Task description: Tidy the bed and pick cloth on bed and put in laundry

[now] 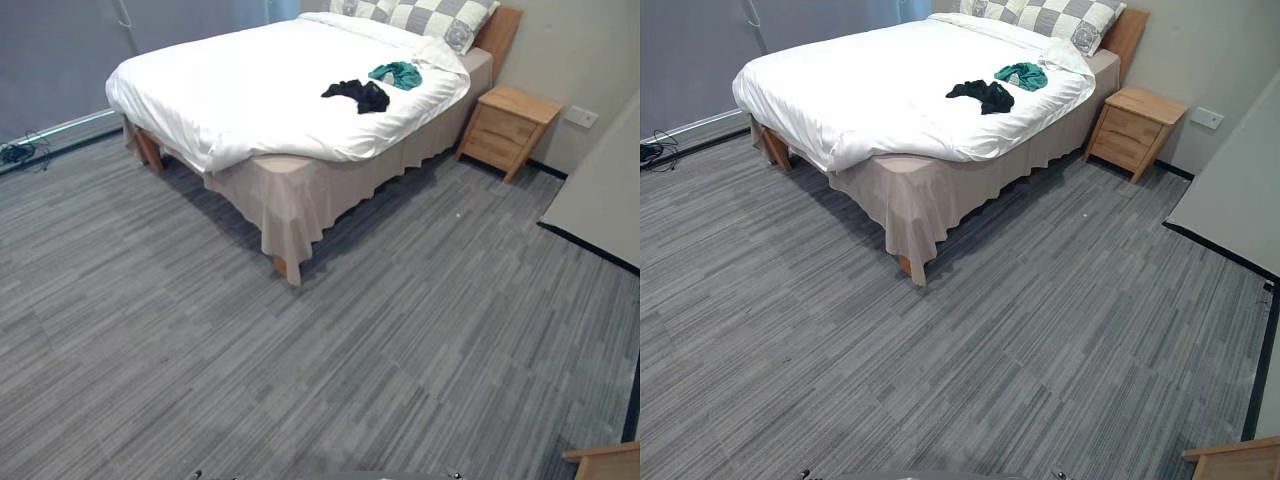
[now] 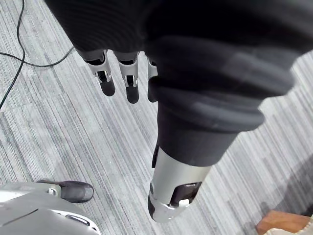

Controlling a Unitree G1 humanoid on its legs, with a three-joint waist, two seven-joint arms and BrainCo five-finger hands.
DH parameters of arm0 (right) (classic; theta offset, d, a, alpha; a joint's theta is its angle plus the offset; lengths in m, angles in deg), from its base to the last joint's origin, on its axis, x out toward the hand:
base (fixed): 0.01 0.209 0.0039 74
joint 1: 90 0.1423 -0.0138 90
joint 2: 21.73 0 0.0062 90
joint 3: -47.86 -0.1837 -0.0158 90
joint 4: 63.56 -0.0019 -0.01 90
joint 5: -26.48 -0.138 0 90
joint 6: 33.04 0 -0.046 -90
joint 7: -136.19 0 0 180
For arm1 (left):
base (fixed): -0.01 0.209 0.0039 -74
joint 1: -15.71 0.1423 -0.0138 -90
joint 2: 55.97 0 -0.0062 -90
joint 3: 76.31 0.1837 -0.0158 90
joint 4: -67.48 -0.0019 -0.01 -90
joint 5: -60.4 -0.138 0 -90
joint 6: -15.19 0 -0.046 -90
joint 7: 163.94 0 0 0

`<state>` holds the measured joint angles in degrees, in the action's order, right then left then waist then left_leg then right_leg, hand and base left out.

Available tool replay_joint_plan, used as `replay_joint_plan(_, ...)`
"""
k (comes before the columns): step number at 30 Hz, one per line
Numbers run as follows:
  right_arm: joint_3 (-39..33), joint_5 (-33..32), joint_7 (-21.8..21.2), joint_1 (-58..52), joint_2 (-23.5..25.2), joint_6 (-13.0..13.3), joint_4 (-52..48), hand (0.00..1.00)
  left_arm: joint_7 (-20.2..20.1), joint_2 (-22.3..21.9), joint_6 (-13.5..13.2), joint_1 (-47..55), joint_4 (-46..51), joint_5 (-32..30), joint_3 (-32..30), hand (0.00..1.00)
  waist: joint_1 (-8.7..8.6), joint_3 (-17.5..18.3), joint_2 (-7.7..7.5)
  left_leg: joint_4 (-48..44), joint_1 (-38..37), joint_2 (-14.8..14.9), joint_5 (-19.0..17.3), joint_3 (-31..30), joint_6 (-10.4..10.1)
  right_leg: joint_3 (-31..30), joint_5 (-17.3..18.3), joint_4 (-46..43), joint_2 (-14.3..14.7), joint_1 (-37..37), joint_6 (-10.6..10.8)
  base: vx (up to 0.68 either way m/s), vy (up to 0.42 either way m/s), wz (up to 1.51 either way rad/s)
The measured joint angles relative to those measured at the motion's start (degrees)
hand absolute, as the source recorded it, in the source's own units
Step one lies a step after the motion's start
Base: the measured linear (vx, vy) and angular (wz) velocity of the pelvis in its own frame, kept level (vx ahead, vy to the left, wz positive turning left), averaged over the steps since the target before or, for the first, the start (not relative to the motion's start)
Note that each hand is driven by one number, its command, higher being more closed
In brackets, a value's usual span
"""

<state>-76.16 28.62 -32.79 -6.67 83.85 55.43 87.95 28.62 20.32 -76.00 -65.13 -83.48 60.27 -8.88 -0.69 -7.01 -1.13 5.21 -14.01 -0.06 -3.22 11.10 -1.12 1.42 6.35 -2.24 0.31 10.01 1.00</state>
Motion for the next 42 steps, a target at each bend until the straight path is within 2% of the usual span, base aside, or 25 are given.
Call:
replay_joint_plan(10,-1.5,-1.7,0.0,-0.1,0.0,0.0,0.0,0.0,-0.1,-1.1,0.0,0.2,0.2,1.6,-0.6,0.0,-0.08,-0.2,1.08,-0.2,-0.6,0.0,-0.1,-0.1,-0.1,0.0,0.2,-0.6,-0.1,0.6,0.3,-0.04,-0.032,0.01)
replay_joint_plan(18,-0.9,-1.6,-0.1,-0.5,0.0,0.0,0.0,0.0,-0.2,-0.8,0.0,0.2,0.7,-1.8,0.9,0.0,-0.1,-0.1,1.24,-0.2,0.2,0.1,-0.1,0.0,-0.1,0.2,0.2,-0.6,-0.1,-0.4,0.3,0.0,0.0,0.0)
replay_joint_plan(25,0.0,-1.5,-0.1,-0.3,0.0,0.0,0.0,0.0,-0.7,0.3,-0.1,-0.5,0.8,-5.8,4.7,0.0,-0.09,-0.1,1.23,-0.2,0.1,0.1,-0.1,0.2,-0.1,0.1,0.2,-0.5,0.0,-0.3,0.3,0.0,0.0,0.0)
replay_joint_plan(35,0.1,-0.8,-1.1,-0.2,0.0,0.0,0.0,0.0,-1.3,1.1,-0.1,-0.7,0.8,-6.8,7.0,0.0,-0.13,-0.2,1.26,-0.9,1.8,0.1,-0.1,0.4,-0.1,-0.3,0.4,-2.1,-0.1,-2.7,0.2,-0.03,-0.018,-0.02)
replay_joint_plan(40,0.4,-0.3,-1.1,0.9,0.0,0.0,0.0,0.0,-1.3,1.2,-0.1,-0.8,0.8,-6.8,7.3,0.0,-0.09,-0.3,1.27,-1.4,4.4,0.1,-0.6,2.5,-0.1,-1.8,2.1,-7.0,-0.1,-7.9,0.0,-0.05,-0.023,-0.18)
replay_joint_plan(41,0.4,-0.3,-1.1,1.1,0.0,-0.1,0.0,0.0,-1.3,1.3,-0.1,-0.8,0.8,-6.8,7.3,0.0,-0.08,-0.5,1.17,-1.6,4.7,-0.1,-0.8,3.2,0.3,-2.0,3.0,-8.9,-0.2,-9.2,-0.1,-0.02,-0.026,-0.22)
replay_joint_plan(42,0.4,-0.3,-1.1,1.2,0.1,-0.1,0.0,0.0,-1.3,1.5,-0.1,-0.8,0.8,-6.8,7.3,0.0,-0.04,-0.9,0.64,-2.0,4.8,-0.5,-1.8,3.4,0.8,-2.4,5.4,-12.9,-0.7,-10.9,0.9,-0.01,-0.034,-0.17)
